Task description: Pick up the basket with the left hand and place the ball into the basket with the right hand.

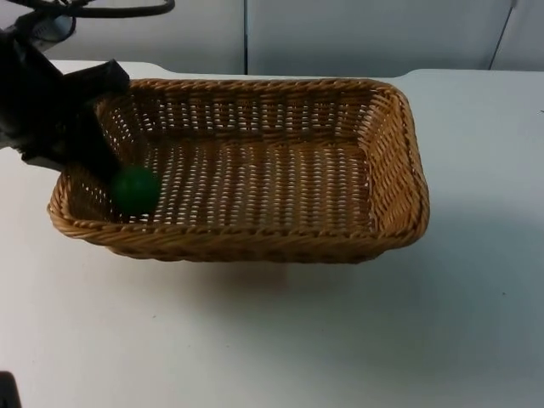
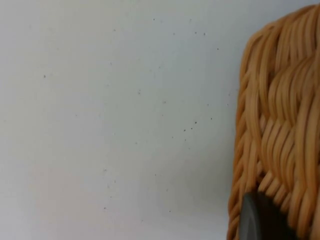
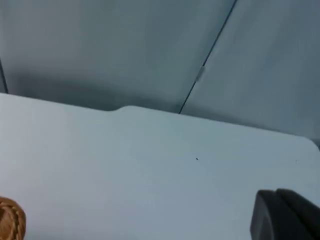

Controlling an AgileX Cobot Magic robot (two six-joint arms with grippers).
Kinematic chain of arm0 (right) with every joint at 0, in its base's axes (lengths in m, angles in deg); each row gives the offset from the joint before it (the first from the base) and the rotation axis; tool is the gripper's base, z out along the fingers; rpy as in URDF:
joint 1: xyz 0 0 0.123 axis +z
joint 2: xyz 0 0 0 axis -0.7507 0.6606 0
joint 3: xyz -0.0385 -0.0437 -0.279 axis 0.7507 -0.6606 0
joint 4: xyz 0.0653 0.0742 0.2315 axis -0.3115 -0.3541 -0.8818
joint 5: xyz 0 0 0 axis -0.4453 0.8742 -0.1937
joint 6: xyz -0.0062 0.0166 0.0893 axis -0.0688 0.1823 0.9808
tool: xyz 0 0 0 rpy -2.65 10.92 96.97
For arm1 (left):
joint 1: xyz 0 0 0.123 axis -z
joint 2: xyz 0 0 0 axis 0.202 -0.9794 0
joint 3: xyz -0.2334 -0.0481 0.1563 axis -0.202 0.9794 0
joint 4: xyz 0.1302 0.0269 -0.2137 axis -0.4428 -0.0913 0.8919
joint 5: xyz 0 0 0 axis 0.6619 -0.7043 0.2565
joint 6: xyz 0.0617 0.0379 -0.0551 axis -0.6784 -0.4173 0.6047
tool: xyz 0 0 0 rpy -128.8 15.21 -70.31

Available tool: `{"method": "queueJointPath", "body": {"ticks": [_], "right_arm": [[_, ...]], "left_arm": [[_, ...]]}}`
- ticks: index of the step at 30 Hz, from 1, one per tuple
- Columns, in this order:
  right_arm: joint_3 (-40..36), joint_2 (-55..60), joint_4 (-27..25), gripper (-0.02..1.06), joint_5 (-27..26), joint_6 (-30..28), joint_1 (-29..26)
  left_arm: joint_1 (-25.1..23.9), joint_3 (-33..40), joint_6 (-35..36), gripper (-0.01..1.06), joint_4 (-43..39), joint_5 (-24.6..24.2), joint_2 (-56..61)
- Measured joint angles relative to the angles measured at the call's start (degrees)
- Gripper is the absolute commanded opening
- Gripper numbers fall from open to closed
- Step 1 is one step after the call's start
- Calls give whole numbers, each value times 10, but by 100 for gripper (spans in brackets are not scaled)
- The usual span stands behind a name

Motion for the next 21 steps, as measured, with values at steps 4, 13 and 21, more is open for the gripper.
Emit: {"method": "queueJointPath", "body": {"ticks": [4,13,21], "right_arm": [[-27,0,-4,0,-23,13,0],[-27,-11,-10,0,-31,18,0],[-27,-21,-10,0,-32,18,0]], "left_arm": [[22,0,-7,0,3,17,-34],[40,0,-10,0,24,72,-90],[40,-20,-10,18,33,64,-108]]}}
